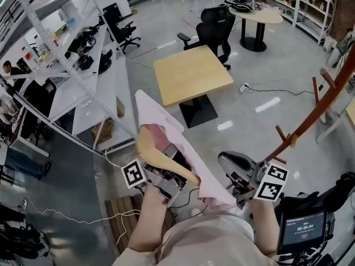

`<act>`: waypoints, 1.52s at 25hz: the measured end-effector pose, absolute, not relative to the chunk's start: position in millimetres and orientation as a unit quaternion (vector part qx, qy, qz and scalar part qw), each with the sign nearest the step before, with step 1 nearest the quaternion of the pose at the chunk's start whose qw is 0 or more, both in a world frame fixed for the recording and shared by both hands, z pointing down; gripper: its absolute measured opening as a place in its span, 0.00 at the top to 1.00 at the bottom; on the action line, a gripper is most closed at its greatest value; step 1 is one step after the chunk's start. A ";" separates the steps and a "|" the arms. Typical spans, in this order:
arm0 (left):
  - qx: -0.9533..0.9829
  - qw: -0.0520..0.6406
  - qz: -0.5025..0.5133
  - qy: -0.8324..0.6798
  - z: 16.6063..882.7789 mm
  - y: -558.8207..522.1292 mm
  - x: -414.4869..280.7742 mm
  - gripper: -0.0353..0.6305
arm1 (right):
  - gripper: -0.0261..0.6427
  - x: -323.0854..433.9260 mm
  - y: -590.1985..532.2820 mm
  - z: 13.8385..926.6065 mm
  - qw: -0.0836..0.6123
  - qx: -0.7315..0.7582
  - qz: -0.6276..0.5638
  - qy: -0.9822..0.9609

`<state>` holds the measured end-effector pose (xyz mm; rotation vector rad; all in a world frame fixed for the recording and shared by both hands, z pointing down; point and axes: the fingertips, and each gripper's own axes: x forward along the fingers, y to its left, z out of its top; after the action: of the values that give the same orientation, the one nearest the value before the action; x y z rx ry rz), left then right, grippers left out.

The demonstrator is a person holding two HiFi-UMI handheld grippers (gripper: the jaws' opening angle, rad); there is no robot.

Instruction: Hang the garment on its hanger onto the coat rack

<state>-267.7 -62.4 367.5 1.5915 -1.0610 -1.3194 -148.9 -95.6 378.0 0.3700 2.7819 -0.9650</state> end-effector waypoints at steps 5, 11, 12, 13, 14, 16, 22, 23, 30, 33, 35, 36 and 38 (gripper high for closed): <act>0.646 0.426 -0.504 -0.383 360.4 -101.2 -242.5 0.90 | 0.94 -122.6 -120.5 384.2 0.102 0.080 -0.327 0.936; 0.679 0.449 -0.462 -0.352 359.7 -146.3 -209.6 0.90 | 0.94 -85.1 -139.0 378.0 0.127 0.037 -0.312 0.941; 0.685 0.451 -0.453 -0.349 361.2 -153.0 -203.7 0.90 | 0.94 -76.5 -142.1 377.0 0.132 0.030 -0.308 0.942; 0.690 0.454 -0.445 -0.346 362.3 -159.5 -197.4 0.90 | 0.94 -67.6 -145.4 376.1 0.136 0.023 -0.303 0.943; 0.693 0.459 -0.439 -0.342 362.8 -165.8 -190.7 0.90 | 0.94 -58.8 -148.7 375.3 0.139 0.015 -0.298 0.944; 0.696 0.469 -0.429 -0.333 362.4 -178.2 -176.6 0.90 | 0.94 -42.6 -154.6 374.2 0.140 -0.001 -0.286 0.948; 0.698 0.507 -0.405 -0.301 357.4 -215.1 -131.3 0.90 | 0.94 5.6 -167.2 371.0 0.143 -0.044 -0.254 0.956; 0.699 0.513 -0.401 -0.296 356.5 -221.3 -123.7 0.90 | 0.94 14.9 -168.4 370.5 0.145 -0.049 -0.247 0.957; 0.699 0.546 -0.372 -0.274 348.6 -263.1 -78.3 0.90 | 0.94 79.1 -176.9 363.3 0.151 -0.088 -0.188 0.966; 0.692 0.556 -0.370 -0.275 350.6 -278.7 -70.1 0.90 | 0.94 103.8 -180.1 358.1 0.162 -0.104 -0.177 0.965; 0.688 0.562 -0.368 -0.274 353.2 -288.1 -65.3 0.90 | 0.94 118.6 -178.8 354.5 0.173 -0.110 -0.173 0.963; 0.687 0.564 -0.366 -0.274 354.5 -292.8 -62.5 0.90 | 0.94 124.5 -177.6 353.7 0.174 -0.113 -0.170 0.963; 0.685 0.568 -0.363 -0.278 358.3 -302.2 -57.4 0.90 | 0.93 133.0 -175.8 354.7 0.169 -0.124 -0.160 0.965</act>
<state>-57.4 -302.2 358.3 1.6093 -0.6523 -0.8523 133.0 -175.8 354.7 -0.3512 2.7429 -0.4556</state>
